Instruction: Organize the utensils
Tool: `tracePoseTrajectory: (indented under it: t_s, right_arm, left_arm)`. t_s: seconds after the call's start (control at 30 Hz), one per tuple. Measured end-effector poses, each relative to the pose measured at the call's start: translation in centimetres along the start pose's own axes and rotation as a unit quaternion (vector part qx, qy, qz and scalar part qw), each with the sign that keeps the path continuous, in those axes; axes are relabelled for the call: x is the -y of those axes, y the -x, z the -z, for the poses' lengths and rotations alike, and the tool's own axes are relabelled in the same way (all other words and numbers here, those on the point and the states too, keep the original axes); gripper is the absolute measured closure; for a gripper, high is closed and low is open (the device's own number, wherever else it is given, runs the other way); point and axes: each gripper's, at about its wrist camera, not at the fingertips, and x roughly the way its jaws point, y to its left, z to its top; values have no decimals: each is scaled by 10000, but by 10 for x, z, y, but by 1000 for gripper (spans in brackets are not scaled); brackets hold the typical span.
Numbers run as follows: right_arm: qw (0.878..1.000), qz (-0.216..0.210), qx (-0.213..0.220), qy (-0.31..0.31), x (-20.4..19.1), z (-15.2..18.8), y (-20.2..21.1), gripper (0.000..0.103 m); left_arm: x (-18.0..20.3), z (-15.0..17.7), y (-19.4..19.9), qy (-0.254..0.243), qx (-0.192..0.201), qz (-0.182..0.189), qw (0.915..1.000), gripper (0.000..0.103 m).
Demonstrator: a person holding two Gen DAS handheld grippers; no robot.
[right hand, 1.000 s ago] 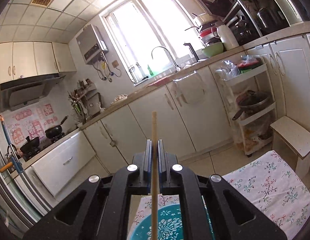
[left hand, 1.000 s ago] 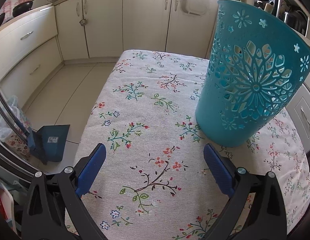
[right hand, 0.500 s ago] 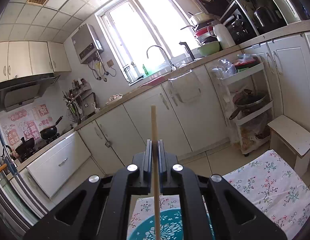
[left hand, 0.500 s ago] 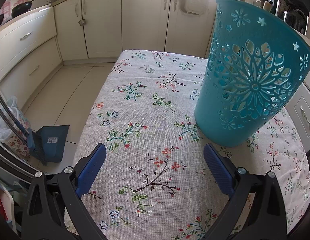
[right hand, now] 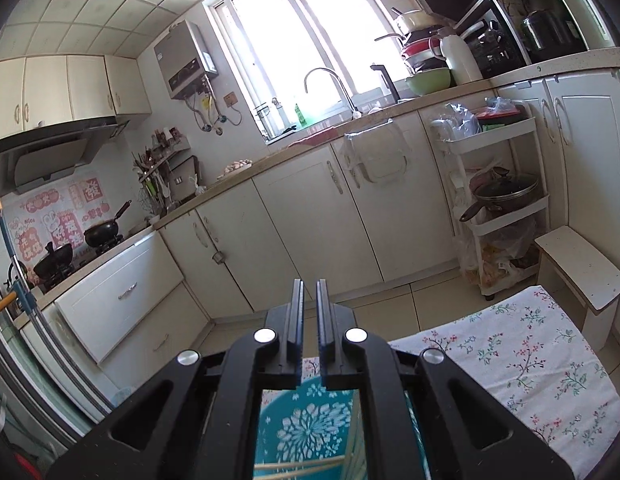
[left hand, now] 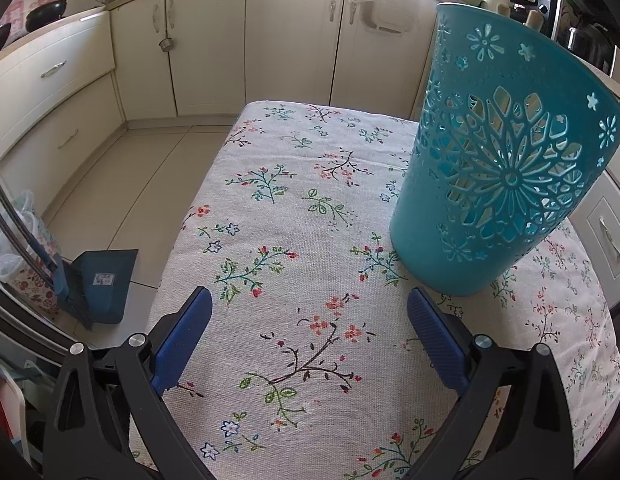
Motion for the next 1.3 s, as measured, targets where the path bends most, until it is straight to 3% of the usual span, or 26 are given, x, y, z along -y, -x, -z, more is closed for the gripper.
tracePoseTrajectory:
  t_s: [0.17, 0.37, 0.43, 0.57, 0.63, 0.93, 1.3]
  right_arm:
    - [9997, 13, -81, 216, 4, 11, 30, 93]
    - [9985, 211, -325, 382, 15, 27, 59, 70]
    - [9981, 299, -377, 391, 18, 31, 66, 54]
    - [9969, 392, -578, 371, 22, 41, 79, 45]
    - [9963, 425, -674, 315, 23, 46, 87, 35]
    - [9949, 318, -871, 385, 2, 56, 143, 15]
    - [9947, 203, -878, 493, -26, 49, 205, 8]
  left_arm:
    - [-1, 0, 0, -1, 20, -26, 10000, 9]
    - [1, 1, 13, -142, 233, -157, 9995, 9]
    - [3, 2, 24, -261, 310, -187, 9990, 9]
    - [8, 1, 55, -387, 544, -123, 9977, 8]
    - [10, -1, 75, -429, 663, -58, 9969, 8]
    - [19, 1, 166, -513, 905, 42, 9946, 8]
    - [17, 25, 275, -583, 1274, -193, 9899, 8]
